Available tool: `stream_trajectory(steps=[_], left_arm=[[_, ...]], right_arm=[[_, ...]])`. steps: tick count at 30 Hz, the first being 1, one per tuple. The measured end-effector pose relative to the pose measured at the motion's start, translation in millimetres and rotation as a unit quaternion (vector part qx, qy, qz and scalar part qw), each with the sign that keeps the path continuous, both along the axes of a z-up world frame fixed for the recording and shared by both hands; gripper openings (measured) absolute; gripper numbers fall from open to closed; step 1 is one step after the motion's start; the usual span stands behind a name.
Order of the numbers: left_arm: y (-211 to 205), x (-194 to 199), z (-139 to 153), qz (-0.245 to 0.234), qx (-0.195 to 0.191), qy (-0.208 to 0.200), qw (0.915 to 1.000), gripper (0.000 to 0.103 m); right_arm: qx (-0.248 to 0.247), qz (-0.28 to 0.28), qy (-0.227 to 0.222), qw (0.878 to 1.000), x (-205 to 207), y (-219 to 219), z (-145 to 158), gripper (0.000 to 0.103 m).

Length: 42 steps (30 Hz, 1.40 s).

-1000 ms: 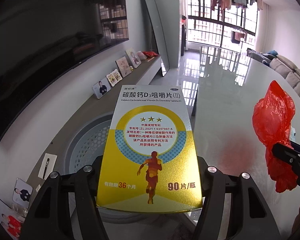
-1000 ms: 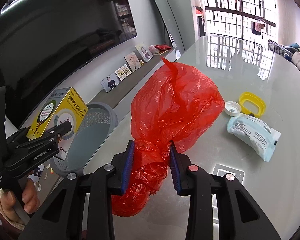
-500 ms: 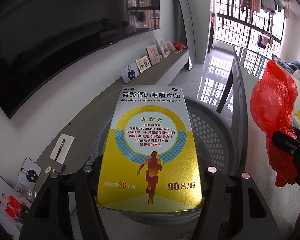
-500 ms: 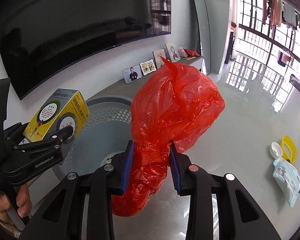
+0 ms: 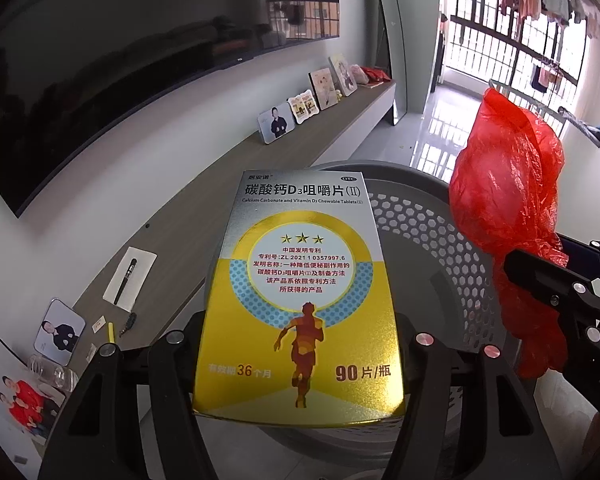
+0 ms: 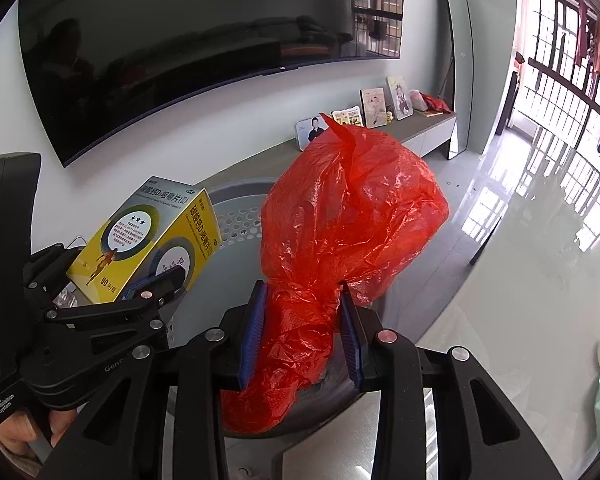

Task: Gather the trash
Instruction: 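Open both grippers to drop the box and bag into the basket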

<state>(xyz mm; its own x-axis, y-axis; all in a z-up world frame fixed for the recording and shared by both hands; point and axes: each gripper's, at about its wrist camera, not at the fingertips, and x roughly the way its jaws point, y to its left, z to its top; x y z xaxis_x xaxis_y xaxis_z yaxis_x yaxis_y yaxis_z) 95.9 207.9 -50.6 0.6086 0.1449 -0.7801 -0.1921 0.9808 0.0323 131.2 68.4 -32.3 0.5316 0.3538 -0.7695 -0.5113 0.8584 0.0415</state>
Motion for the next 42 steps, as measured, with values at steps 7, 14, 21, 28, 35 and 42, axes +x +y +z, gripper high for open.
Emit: stream_trajectory(steps=[7, 14, 21, 28, 35, 42], left_arm=[[5, 5, -6, 0.003, -0.004, 0.007, 1.0, 0.062], [5, 7, -6, 0.006, -0.005, 0.009, 0.9999, 0.062], [4, 5, -3, 0.006, -0.005, 0.008, 0.9999, 0.063], [2, 4, -3, 0.004, -0.003, 0.009, 1.0, 0.064], [0, 2, 4, 0.004, 0.003, -0.003, 1.0, 0.072], [1, 2, 2, 0.008, 0.003, 0.001, 1.0, 0.073]], right_arm=[[-0.003, 0.009, 0.015, 1.0, 18, 8, -10, 0.033], [-0.005, 0.018, 0.02, 1.0, 18, 8, -15, 0.033], [0.007, 0.011, 0.024, 1.0, 14, 0, -17, 0.036], [0.015, 0.004, 0.023, 1.0, 13, -5, -15, 0.048], [0.026, -0.004, 0.014, 1.0, 12, -11, -10, 0.057], [0.029, -0.007, 0.015, 0.999, 11, -15, -8, 0.057]])
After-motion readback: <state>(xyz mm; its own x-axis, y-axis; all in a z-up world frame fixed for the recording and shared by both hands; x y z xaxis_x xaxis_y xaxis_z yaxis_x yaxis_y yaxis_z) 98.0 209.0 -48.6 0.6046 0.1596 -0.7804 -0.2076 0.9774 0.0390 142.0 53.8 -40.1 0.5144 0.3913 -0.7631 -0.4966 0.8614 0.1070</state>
